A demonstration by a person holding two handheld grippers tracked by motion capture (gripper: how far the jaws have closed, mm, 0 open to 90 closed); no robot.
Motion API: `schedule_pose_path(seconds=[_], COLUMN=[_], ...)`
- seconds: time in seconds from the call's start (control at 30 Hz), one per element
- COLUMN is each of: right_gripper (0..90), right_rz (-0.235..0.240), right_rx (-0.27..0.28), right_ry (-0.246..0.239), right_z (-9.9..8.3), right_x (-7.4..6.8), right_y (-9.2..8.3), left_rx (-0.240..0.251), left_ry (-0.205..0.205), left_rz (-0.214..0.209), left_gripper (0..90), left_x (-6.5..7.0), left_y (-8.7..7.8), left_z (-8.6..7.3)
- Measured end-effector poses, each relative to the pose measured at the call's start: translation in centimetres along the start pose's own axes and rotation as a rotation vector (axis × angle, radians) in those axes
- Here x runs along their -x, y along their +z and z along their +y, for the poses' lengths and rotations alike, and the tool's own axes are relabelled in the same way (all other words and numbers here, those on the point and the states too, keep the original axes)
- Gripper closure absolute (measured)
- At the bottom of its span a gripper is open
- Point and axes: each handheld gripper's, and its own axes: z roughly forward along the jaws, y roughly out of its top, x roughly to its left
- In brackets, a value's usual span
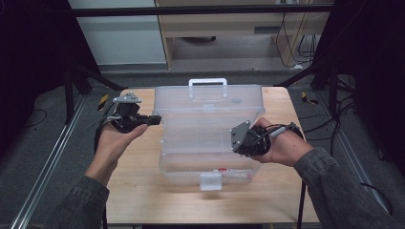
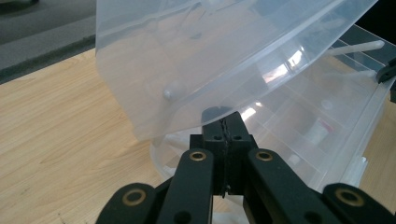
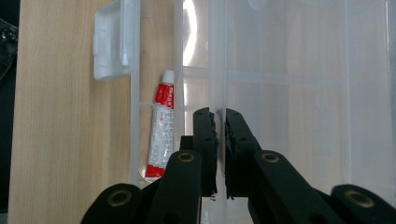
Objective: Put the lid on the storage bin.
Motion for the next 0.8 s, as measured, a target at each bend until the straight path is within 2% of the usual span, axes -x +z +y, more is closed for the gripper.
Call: schedule_pose_path(seconds=[0.23,0.47,0.5,0.53,0.6,0.7,0.8], right_gripper=[82.6,60.3,56.0,56.0,48.0,43.7,36.4], right_rz=[-0.009,-0.045,-0.058,-0.058,-0.072,-0.092,-0.100], right_rx=[0.023,0.105,0.120,0.120,0.132,0.136,0.144], right_ry=[0.030,0.154,0.193,0.193,0.238,0.256,0.299], right_z=[-0.4,-0.9,-1.3,-1.3,-2.1,-2.6,-3.4], right_x=[-0.2,-0.8,-1.0,-1.0,-1.5,-1.7,-2.0], right_y=[0.0,-0.5,-0.7,-0.7,-1.0,-1.1,-1.2], left_rx=[-0.002,-0.006,-0.006,-0.007,-0.007,-0.016,-0.021], left_ry=[-0.009,-0.015,-0.016,-0.011,-0.018,-0.012,-0.011], left_rz=[-0.001,-0.005,-0.004,-0.004,-0.008,-0.010,-0.008], left_gripper=[89.9,89.9,89.9,89.9,89.9,90.0,90.0], left_x=[0.1,0.3,0.4,0.4,0.6,0.8,0.9], left_y=[-0.1,-0.3,-0.3,-0.3,-0.3,-0.3,-0.3], left_z=[-0.4,-0.8,-0.9,-1.0,-1.5,-1.9,-2.4])
